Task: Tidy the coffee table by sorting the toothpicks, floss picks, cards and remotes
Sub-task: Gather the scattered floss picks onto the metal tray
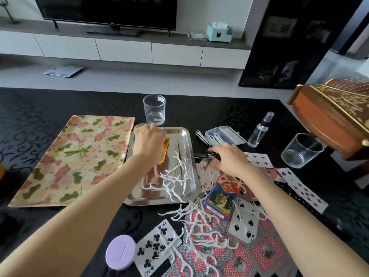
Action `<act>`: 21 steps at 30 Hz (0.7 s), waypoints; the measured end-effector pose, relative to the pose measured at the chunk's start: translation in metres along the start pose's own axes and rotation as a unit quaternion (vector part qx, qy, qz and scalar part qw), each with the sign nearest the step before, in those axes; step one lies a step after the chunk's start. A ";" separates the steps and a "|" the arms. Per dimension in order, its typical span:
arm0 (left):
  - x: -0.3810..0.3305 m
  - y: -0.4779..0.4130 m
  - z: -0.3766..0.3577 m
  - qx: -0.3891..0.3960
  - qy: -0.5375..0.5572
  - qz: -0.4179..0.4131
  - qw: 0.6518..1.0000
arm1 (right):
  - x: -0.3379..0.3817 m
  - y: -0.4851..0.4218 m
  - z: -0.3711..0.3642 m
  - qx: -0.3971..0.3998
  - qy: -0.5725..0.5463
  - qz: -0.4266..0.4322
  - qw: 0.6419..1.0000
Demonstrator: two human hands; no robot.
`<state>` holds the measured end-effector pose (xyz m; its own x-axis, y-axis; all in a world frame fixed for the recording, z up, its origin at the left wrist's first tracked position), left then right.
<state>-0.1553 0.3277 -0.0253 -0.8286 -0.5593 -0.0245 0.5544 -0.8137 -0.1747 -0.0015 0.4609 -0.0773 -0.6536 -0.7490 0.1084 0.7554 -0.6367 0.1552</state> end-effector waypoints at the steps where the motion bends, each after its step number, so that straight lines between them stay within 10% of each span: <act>1: -0.003 -0.002 0.003 -0.006 -0.002 -0.003 1.000 | 0.001 -0.004 0.000 0.019 0.012 0.006 1.000; 21: -0.102 0.013 -0.034 0.096 0.171 -0.086 0.977 | -0.004 0.006 0.000 0.040 0.114 0.116 0.986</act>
<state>-0.0660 0.3793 -0.0584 -0.8699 -0.3538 -0.3437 0.3824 -0.9238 -0.0170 0.0059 0.4597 -0.0766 -0.4301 -0.9000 -0.0715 0.8707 -0.4344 0.2305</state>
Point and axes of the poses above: each hand's wrist, its own y-axis away from the middle knuckle, its own z-axis out of the back of the hand, x = y × z, the point moved 9 cm from there along -y, towards the middle knuckle, and after that the axes turned 2 degrees about x, right-handed, at the moved point
